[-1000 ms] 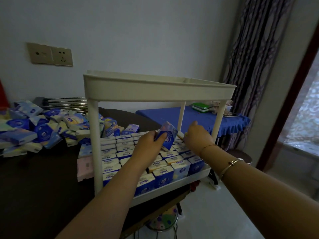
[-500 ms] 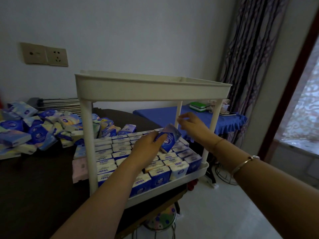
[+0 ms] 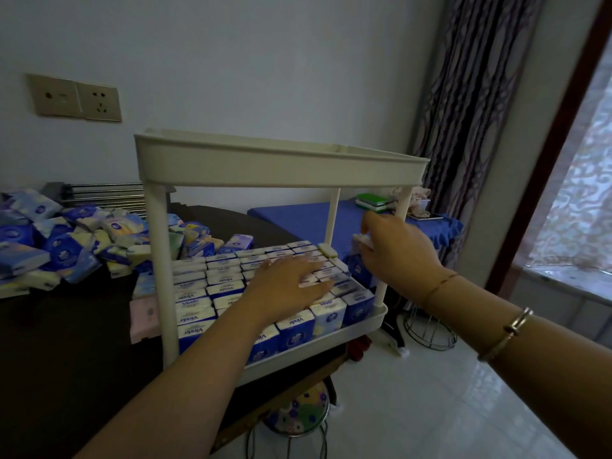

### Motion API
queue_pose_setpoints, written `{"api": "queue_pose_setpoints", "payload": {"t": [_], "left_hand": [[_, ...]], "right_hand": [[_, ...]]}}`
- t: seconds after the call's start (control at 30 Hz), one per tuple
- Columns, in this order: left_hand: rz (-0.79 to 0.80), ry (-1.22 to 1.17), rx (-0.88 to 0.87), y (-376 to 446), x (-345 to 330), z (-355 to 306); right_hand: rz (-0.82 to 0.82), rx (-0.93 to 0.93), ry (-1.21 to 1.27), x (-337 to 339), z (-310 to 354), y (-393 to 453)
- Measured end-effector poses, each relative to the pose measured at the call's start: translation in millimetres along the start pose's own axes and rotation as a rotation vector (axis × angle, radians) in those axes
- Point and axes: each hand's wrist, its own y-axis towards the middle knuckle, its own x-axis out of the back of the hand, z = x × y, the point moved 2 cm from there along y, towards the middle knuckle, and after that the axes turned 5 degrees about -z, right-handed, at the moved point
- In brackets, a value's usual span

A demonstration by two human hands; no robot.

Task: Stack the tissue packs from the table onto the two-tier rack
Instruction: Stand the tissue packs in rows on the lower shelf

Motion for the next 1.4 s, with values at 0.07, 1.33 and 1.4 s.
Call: {"api": "queue_pose_setpoints", "payload": {"t": [0.07,1.33,1.4], "left_hand": [[0.048,0.051,-0.008,-1.1,-1.5,0.7],[-0.441,-0.294,0.192,-208.6,131.7,7.3],[-0.479,-0.241,0.29,-239.8,147.8,34.4]], "right_hand": [[0.041,0.001,-0.019,-5.1,0.6,-3.3],[0.071,0.462,0.52,53.7,176.5,-78.3],[0.106,0.525,0.575,52.0,218.0,-80.8]]}}
